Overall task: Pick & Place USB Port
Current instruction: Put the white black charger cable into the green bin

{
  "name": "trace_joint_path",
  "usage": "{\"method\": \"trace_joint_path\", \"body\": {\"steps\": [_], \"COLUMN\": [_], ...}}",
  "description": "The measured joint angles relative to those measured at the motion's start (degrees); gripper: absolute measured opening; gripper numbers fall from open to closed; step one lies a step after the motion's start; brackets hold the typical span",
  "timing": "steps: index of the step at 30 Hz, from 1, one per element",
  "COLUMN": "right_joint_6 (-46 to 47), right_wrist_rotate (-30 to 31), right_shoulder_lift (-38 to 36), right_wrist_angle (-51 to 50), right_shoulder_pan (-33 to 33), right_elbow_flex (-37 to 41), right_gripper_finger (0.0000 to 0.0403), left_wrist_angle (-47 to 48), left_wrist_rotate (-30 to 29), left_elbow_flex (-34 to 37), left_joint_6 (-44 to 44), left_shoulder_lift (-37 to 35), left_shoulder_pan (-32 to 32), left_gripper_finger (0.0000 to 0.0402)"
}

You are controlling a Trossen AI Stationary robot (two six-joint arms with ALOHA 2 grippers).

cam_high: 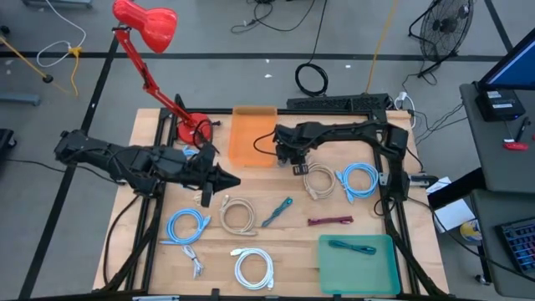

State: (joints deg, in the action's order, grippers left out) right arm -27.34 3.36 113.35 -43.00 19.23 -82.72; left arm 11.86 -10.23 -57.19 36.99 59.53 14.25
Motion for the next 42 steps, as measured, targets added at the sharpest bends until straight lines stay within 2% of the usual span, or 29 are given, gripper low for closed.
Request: {"method": "trace_joint_path", "body": {"steps": [4,7,14,17,21,23,27,29,34,42], "right_joint_6": [-0.05,-0.55,0.89,3.71,7.32,9.28,12.76,13.52,14.57,18.99], "right_wrist_rotate": [0.04,2.47,4.49,5.09,5.69,6.06,10.21,10.38,13.11,12.99], "right_shoulder_lift": [0.65,1.06,0.64,0.57,0.67,0.55,-1.11,-2.79,-9.22,-18.09], "right_wrist_angle": [-0.16,1.37,7.32,7.63,7.08,6.17,5.67,3.23,1.97,-0.04], "right_shoulder_pan": [0.00,-0.08,-0.11,-0.14,-0.41,-0.71,-2.38,-3.21,-5.37,-6.28], "right_elbow_flex": [0.00,0.35,5.26,7.55,9.31,9.33,8.61,8.32,5.90,5.11], "right_gripper_finger": [0.0110,0.0125,0.0137,0.0114,0.0037,0.0012,0.0005,0.0003,0.0001,0.0001], "left_wrist_angle": [0.00,0.02,0.02,0.02,0.02,0.02,0.02,0.02,0.02,0.05], "left_wrist_rotate": [-1.73,-2.80,-3.42,-3.42,-3.42,-3.42,-3.43,-3.42,-3.44,-4.04], "left_elbow_flex": [0.00,0.00,0.00,0.00,0.00,0.00,0.00,0.00,0.00,0.00], "left_joint_6": [0.25,0.29,1.07,1.29,1.49,1.49,1.11,1.01,0.20,-1.70], "left_shoulder_lift": [0.00,0.00,0.00,0.00,0.00,0.00,0.00,0.00,0.00,0.00], "left_shoulder_pan": [1.30,1.94,2.09,2.09,2.09,2.09,2.07,1.95,1.92,1.69], "left_gripper_finger": [0.0033,0.0033,0.0033,0.0033,0.0033,0.0033,0.0033,0.0033,0.0033,0.0033]}}
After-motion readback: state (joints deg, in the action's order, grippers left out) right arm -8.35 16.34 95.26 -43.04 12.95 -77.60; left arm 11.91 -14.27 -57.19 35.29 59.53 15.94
